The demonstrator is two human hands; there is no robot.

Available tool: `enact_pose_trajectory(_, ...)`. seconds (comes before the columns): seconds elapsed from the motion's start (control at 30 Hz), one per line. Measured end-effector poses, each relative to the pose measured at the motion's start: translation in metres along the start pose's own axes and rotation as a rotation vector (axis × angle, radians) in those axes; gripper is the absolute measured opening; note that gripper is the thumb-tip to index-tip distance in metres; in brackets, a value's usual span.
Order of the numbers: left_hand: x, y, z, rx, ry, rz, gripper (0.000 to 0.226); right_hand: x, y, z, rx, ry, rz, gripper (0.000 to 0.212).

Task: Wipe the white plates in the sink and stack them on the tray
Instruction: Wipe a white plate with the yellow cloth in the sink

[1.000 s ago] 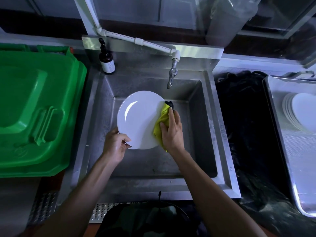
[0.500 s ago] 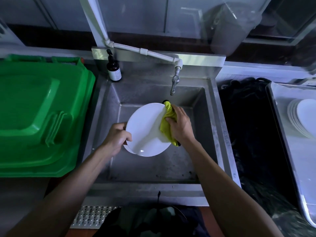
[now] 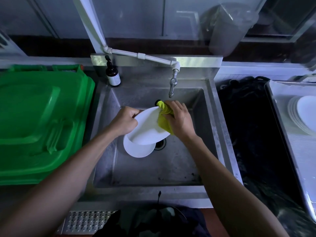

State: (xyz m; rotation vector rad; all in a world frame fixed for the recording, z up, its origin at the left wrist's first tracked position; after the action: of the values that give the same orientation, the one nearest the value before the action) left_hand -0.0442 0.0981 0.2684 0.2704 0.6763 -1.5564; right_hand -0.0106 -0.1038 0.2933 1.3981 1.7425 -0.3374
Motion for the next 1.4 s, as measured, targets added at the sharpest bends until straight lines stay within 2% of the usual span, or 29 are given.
enact_pose_trajectory(0.07,0.005,0.001,0.008,0.031,0.044,-0.026,0.055,0.001,0.000,-0.008,-0.051,-0.058,-0.017,0.032)
enact_pose_trajectory(0.13,0.010,0.002,0.011,0.020,0.073,-0.044,0.047,0.003,-0.001,-0.013,-0.070,-0.122,-0.033,0.029)
enact_pose_trajectory(0.2,0.013,0.002,0.010,0.008,0.110,-0.030,0.038,0.003,-0.004,-0.013,-0.056,-0.169,-0.029,0.025)
enact_pose_trajectory(0.27,0.018,0.001,0.010,0.020,0.116,0.001,0.039,0.002,-0.009,-0.014,-0.039,-0.198,-0.011,0.023)
enact_pose_trajectory(0.47,0.024,-0.017,0.003,0.038,-0.044,0.205,0.058,-0.017,-0.019,-0.016,-0.025,-0.199,0.146,0.020)
enact_pose_trajectory(0.53,0.023,-0.026,-0.015,-0.038,-0.100,0.287,0.051,-0.024,-0.023,-0.009,-0.006,-0.199,0.191,0.024)
enact_pose_trajectory(0.57,0.024,-0.032,-0.027,-0.102,-0.118,0.308,0.041,-0.028,-0.025,-0.004,0.012,-0.196,0.213,0.028)
enact_pose_trajectory(0.63,0.039,-0.042,-0.056,-0.343,-0.266,0.240,0.022,-0.033,-0.027,0.004,0.037,-0.187,0.246,0.035)
enact_pose_trajectory(0.7,0.072,-0.054,-0.073,-0.646,-0.602,0.026,0.026,-0.035,-0.030,0.010,0.041,-0.182,0.254,0.034)
enact_pose_trajectory(0.73,0.087,-0.057,-0.069,-0.718,-0.791,-0.069,0.032,-0.036,-0.032,0.013,0.037,-0.180,0.258,0.032)
enact_pose_trajectory(0.8,0.104,-0.050,-0.045,-0.722,-1.144,-0.129,0.044,-0.038,-0.035,0.019,0.030,-0.158,0.268,0.029)
enact_pose_trajectory(0.87,0.110,-0.039,-0.025,-0.693,-1.346,-0.060,0.051,-0.042,-0.040,0.024,0.045,-0.132,0.298,0.030)
enact_pose_trajectory(1.03,0.125,-0.024,0.010,-0.692,-1.486,0.033,0.059,-0.056,-0.049,0.036,0.030,-0.124,0.329,0.031)
enact_pose_trajectory(1.17,0.135,-0.018,0.024,-0.727,-1.455,0.116,0.029,-0.060,-0.055,0.048,-0.038,-0.132,0.290,0.031)
enact_pose_trajectory(1.3,0.138,-0.016,0.028,-0.713,-1.546,0.241,0.021,-0.055,-0.063,0.070,-0.096,-0.091,0.153,0.047)
enact_pose_trajectory(1.4,0.137,-0.019,0.025,-0.723,-1.500,0.327,0.021,-0.049,-0.072,0.082,-0.147,-0.065,0.028,0.054)
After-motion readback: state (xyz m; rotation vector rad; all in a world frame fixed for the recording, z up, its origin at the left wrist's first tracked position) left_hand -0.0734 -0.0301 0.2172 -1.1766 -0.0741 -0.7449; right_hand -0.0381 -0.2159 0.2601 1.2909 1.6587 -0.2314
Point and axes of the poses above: each hand's wrist, its own y-axis towards the middle knuckle, its own x-axis out of the palm, z = x × y, the point moved 8 cm from there along y, towards the middle knuckle, and after that the axes turned 2 degrees about -x, right-handed, at the moved point
